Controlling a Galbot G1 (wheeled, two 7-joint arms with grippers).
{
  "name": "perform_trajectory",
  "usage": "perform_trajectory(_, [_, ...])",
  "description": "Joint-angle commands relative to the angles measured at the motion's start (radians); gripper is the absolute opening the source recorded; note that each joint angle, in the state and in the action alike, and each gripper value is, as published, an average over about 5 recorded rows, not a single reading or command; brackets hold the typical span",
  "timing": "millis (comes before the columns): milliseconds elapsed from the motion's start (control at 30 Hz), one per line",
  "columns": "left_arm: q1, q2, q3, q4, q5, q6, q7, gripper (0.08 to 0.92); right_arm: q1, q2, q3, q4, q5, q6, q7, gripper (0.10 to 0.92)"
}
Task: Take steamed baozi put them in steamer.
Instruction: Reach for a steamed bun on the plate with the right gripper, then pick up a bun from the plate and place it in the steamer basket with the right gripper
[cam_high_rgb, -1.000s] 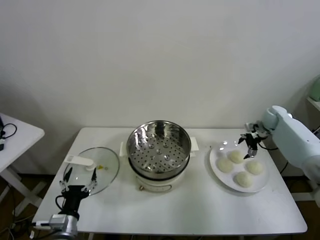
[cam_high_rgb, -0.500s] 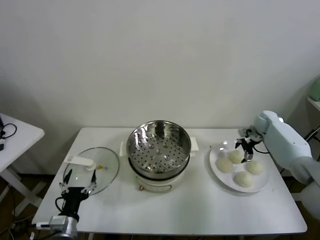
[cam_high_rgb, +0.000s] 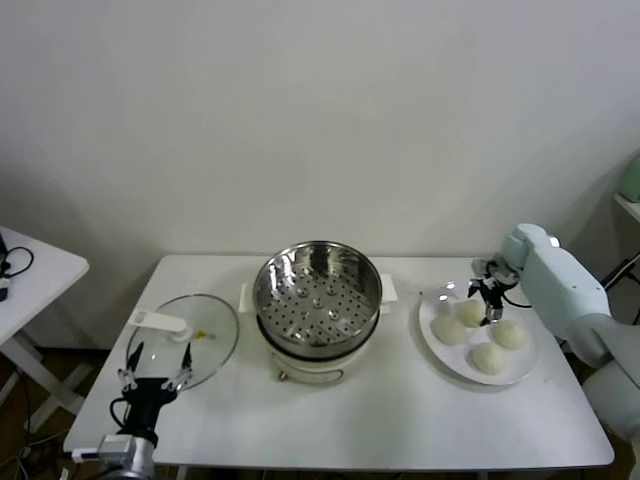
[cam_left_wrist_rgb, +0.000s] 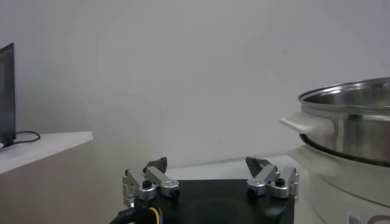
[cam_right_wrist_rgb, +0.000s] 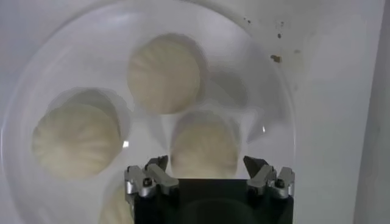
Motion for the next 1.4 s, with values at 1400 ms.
perform_trajectory(1400, [0.025,0.000,-0.001,0.000,0.000,-0.012,-0.012,0.823,0.358,-0.147,-0.428,0.622,0.282,0.038,-0.031,0.653])
